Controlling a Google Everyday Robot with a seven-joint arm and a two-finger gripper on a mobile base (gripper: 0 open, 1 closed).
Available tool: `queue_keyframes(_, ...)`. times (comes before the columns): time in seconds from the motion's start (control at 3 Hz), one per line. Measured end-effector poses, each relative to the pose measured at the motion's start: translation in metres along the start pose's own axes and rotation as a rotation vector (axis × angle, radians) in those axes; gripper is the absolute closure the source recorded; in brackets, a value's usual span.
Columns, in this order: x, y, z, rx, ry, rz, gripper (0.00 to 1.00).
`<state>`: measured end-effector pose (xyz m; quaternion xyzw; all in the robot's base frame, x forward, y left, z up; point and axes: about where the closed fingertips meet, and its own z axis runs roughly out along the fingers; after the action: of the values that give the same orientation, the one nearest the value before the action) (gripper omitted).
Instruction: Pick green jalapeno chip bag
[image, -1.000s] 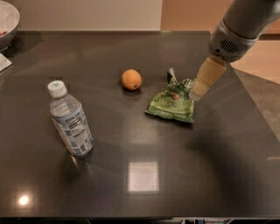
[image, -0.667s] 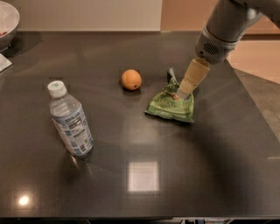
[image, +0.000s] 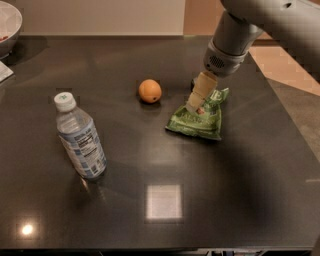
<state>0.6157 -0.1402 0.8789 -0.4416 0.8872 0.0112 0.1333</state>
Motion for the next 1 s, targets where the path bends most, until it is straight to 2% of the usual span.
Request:
queue_keyframes(0.67, -0.021, -0.006, 0.044, -0.023, 0.0, -0.021, 0.0)
queue_keyframes(1.0, -0.023, -0.007, 0.057, -0.02, 0.021, -0.033, 0.18)
